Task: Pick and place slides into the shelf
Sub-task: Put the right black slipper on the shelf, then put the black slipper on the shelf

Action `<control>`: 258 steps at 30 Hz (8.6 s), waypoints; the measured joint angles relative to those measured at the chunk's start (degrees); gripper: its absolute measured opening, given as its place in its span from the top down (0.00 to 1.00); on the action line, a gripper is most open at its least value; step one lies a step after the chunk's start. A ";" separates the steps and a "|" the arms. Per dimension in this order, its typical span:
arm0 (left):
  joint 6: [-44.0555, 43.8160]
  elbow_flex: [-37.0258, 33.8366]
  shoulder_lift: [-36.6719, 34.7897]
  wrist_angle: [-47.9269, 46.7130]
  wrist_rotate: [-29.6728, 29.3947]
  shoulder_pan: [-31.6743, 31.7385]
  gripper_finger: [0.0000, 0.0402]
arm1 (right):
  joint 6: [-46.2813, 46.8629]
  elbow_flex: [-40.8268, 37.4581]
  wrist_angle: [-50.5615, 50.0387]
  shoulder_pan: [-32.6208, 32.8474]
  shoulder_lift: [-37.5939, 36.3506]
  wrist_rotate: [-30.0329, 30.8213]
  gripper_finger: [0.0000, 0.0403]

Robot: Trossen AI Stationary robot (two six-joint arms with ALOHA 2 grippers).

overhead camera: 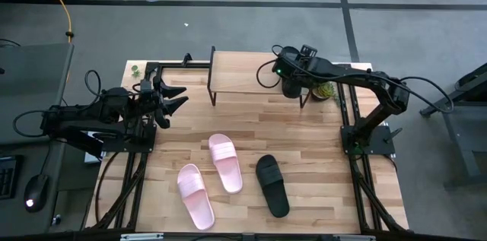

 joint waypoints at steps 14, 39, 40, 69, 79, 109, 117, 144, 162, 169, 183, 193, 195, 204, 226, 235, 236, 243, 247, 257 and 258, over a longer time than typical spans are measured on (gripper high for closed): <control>0.00 0.00 0.00 0.00 0.00 -0.01 0.56 | 1.32 0.00 -0.01 0.39 -6.48 -3.59 0.60; 0.00 0.00 0.02 -0.01 0.00 0.00 0.56 | 0.09 0.02 5.96 8.81 -10.20 -48.16 0.60; 0.00 0.00 0.01 0.00 0.00 -0.01 0.56 | 0.97 0.02 6.08 9.20 -10.20 -48.44 0.60; -0.96 0.00 0.46 -0.41 6.52 0.01 0.56 | 13.34 0.02 10.15 30.20 -10.11 -33.99 0.60; -7.91 0.00 5.35 -0.86 14.41 -0.01 0.56 | 18.50 0.02 10.14 36.67 -10.11 -26.67 0.60; -6.19 0.00 26.21 20.11 21.05 -13.56 0.56 | 23.33 0.02 12.00 43.13 -3.15 -26.74 0.60; -6.19 0.00 26.21 19.34 19.56 -13.53 0.56 | 25.30 0.02 11.17 47.10 -0.26 -26.29 0.60; -7.62 0.00 26.21 19.22 16.63 -13.54 0.56 | 29.84 0.02 9.58 59.41 4.01 -20.78 0.60; -9.64 0.00 26.21 18.35 16.76 -13.52 0.56 | 32.76 0.02 10.27 62.16 9.25 -23.31 0.60; -9.66 0.00 26.21 18.35 16.65 -13.52 0.56 | 33.72 0.49 9.61 62.69 11.32 -22.99 0.60; -9.62 0.00 26.23 18.37 16.61 -13.52 0.56 | 28.05 16.24 -4.23 64.28 22.70 -15.96 0.60; -9.44 0.00 26.22 18.35 16.60 -13.54 0.56 | 31.48 17.88 -7.06 64.95 24.66 -16.43 0.60; -9.45 0.00 26.21 18.39 16.59 -13.53 0.56 | 32.09 17.88 -7.08 65.46 24.66 -16.21 0.60; -9.63 0.00 26.21 18.40 16.59 -13.54 0.56 | 33.43 17.84 -9.36 66.77 26.26 -14.83 0.60; -9.66 0.00 26.21 18.39 16.59 -13.53 0.57 | 31.01 17.77 -9.70 65.90 28.09 -11.31 0.60; -9.68 0.00 26.21 18.41 16.59 -13.52 0.56 | 30.97 12.82 -8.47 65.45 28.05 -10.49 0.60; -9.68 0.00 26.21 18.41 16.59 -13.54 0.56 | 31.15 12.22 -8.29 65.23 28.05 -9.91 0.60; -9.68 0.00 26.21 18.43 16.57 -13.54 0.56 | 33.42 11.21 -7.25 63.64 28.05 -7.81 0.60; -9.68 0.00 26.21 18.43 16.57 -13.52 0.56 | 32.54 11.21 -5.56 63.21 28.05 -8.24 0.60; -9.68 0.00 26.21 18.45 16.57 -13.54 0.56 | 32.97 11.21 -4.85 63.04 28.05 -8.12 0.65; -9.68 0.00 26.21 18.43 16.57 -13.53 0.56 | 32.98 11.21 -4.83 63.04 28.05 -8.13 0.67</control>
